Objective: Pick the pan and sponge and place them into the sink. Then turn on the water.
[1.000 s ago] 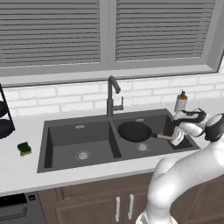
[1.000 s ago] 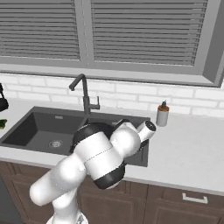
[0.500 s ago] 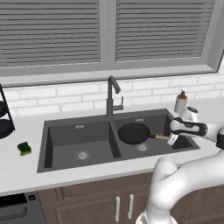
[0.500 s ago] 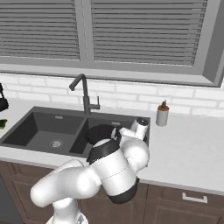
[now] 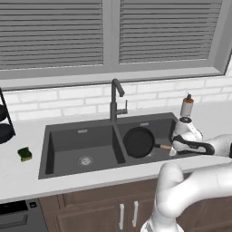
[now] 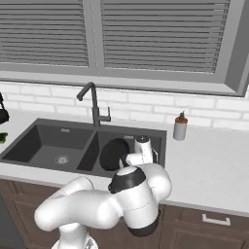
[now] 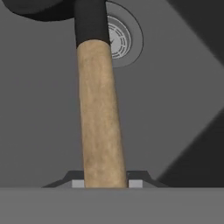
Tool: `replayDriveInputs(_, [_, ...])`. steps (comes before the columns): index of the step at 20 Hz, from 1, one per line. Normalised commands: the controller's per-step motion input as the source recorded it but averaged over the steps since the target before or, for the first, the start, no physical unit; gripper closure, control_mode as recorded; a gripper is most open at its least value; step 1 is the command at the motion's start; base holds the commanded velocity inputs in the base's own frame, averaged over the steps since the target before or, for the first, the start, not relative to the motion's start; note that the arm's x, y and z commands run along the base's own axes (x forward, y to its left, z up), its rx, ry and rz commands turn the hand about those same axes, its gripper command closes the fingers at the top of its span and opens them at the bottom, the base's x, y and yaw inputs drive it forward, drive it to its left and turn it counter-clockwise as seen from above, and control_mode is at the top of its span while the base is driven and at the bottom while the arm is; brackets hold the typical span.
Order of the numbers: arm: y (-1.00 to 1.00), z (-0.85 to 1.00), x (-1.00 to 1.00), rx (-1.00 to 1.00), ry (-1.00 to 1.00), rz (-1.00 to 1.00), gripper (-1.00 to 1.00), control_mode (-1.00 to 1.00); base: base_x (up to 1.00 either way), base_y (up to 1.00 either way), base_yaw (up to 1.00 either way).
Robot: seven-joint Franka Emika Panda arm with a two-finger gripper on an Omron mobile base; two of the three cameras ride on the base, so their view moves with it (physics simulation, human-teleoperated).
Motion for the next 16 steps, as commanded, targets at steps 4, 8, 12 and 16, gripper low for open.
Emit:
replayDriveInputs(4, [0.61,-0.01,0.15,-0.06,0.05,0.00,1.00,-1.00,0.00,0.00,0.00])
replayDriveInputs(8, [0.51,0.00,0.15,-0.01,0.00,0.00,1.00,-1.00,0.00,0.00,0.00])
replayDriveInputs(12, [0.45,0.00,0.16,0.00,0.00,0.00,1.00,-1.00,0.00,0.00,0.00])
replayDriveInputs(16, [0.34,-0.01,0.06,0.00,0.01,0.00,1.00,-1.00,0.00,0.00,0.00])
